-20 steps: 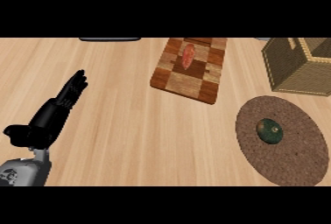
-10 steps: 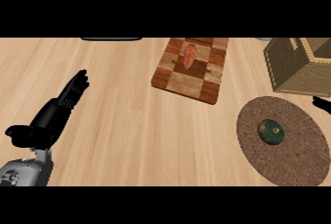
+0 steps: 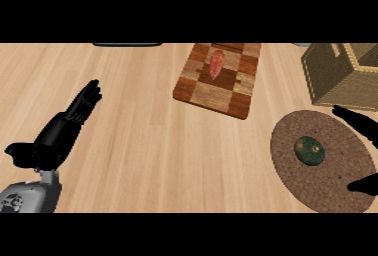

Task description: Pick the squash from the placemat and place it in the basket

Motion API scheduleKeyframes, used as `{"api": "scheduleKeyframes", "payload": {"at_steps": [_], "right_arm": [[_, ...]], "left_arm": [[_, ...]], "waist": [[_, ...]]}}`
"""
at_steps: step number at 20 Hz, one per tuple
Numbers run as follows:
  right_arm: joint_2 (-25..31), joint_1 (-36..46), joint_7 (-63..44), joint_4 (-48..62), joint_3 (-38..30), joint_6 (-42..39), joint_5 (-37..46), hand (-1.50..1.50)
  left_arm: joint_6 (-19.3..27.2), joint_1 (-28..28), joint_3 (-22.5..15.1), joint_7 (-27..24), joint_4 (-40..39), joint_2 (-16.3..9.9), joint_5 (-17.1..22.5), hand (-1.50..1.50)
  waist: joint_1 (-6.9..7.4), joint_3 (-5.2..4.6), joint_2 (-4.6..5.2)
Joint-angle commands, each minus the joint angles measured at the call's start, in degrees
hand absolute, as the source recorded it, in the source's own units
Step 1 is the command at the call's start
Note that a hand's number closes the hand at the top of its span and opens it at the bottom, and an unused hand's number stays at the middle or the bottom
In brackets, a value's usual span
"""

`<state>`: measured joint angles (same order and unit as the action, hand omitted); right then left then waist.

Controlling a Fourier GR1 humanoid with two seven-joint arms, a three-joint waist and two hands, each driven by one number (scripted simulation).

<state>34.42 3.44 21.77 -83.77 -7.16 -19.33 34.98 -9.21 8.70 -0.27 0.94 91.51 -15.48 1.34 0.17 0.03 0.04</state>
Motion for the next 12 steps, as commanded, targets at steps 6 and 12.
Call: {"api": "scheduleKeyframes", "payload": {"at_steps": [6,12], "right_arm": [[-2.7,0.4,6.6,3.1,-1.7,0.3,1.7,-1.50],[-4.0,1.8,6.8,3.2,-1.9,-1.1,4.0,-1.50]], "left_arm": [[-1.2,3.7,3.4,-3.5,-6.5,0.8,-2.6,0.00],[-0.9,4.0,1.6,-1.4,-5.1,3.9,-4.6,0.00]], "waist": [[-0.39,-0.04,-0.02],[-0.31,-0.03,-0.03]]}}
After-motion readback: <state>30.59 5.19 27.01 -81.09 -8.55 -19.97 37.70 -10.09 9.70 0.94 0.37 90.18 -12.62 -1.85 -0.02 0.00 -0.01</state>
